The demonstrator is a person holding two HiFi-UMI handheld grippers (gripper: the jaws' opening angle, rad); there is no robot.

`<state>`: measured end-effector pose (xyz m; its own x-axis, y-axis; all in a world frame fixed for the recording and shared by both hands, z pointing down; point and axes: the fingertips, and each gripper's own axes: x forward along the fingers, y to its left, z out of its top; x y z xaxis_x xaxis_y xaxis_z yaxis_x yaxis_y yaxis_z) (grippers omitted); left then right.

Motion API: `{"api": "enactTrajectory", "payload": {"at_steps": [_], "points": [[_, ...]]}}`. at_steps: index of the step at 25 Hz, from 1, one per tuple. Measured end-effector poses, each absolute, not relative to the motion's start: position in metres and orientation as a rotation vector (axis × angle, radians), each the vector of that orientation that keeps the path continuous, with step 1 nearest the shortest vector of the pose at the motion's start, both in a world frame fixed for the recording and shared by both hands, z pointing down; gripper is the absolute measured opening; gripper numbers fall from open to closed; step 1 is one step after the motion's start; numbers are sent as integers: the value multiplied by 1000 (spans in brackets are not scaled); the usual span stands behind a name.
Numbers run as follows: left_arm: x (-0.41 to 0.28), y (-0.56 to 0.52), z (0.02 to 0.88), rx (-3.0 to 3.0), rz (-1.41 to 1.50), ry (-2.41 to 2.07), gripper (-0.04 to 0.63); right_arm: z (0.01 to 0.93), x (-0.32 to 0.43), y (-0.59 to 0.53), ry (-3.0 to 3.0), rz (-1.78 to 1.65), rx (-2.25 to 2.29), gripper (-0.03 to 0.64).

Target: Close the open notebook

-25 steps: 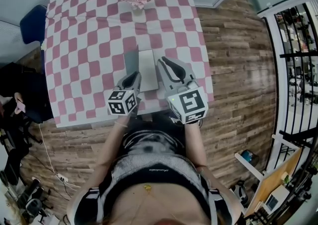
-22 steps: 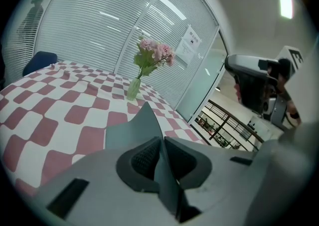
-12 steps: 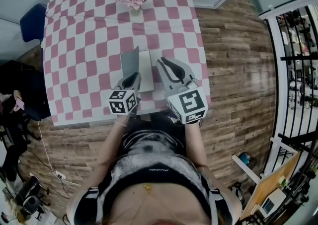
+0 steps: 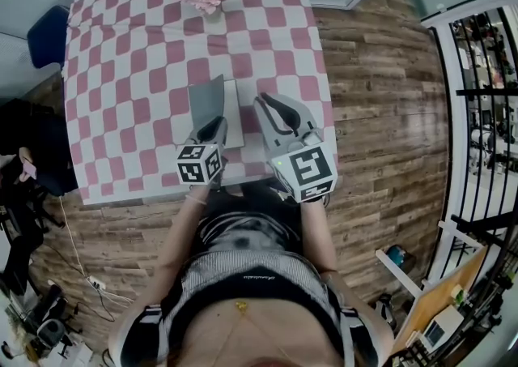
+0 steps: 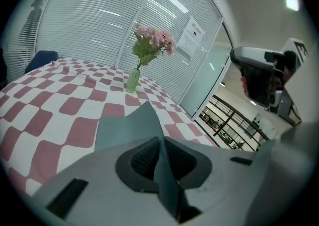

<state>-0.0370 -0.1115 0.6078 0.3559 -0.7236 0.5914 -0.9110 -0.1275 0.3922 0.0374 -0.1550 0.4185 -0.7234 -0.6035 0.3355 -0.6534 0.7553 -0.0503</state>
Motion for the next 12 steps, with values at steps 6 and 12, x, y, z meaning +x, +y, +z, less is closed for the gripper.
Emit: {"api": "enactTrajectory", "payload": {"at_steps": [6,12], "points": [[-30,-113,617,1894,360,-1421,29,420,45,-155,-2653,246,971,38],[-24,-114,626,1885,388,-1420,31,425,52,-157,-2642,255,972,38]]}}
